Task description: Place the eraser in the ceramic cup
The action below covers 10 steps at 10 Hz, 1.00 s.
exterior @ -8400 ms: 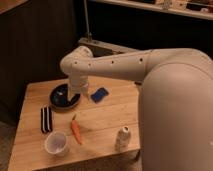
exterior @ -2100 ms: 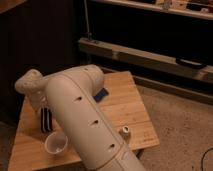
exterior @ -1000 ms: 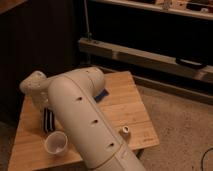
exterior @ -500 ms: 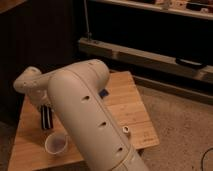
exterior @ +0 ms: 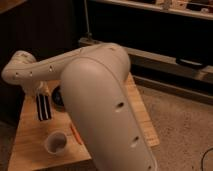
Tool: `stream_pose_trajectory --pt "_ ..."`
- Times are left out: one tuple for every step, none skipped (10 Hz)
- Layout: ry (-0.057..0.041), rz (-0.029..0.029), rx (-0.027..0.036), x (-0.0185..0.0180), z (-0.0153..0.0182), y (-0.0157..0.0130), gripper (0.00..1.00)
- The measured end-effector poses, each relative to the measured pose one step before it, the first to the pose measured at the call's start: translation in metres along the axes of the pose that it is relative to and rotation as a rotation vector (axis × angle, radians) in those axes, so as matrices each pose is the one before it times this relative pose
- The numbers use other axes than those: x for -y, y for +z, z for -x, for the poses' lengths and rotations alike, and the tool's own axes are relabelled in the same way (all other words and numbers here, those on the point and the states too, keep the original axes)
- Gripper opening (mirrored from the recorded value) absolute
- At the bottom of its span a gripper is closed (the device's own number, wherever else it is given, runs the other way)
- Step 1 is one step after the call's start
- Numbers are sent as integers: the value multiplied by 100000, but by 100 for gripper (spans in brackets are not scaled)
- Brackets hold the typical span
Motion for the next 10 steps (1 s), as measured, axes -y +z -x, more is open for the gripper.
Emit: stream_pose_trajectory --pt "-19 1377 4428 673 -332 -1462 0" --pt "321 1691 4953 741 -688 -1528 0" --pt "-2 1668 4334 267 -872 -1229 0" --pt "-123 1602 1888 -50 -744 -515 0" --pt "694 2281 1882 169 -814 -217 0" --pt "1015 2266 1296 315 -780 242 0" --pt "704 2642 1060 99 -858 417 0" --pt "111 1989 342 -166 -586 189 0" --pt "448 2068 565 8 -483 -233 0" --pt "522 1587 589 83 -429 -505 0"
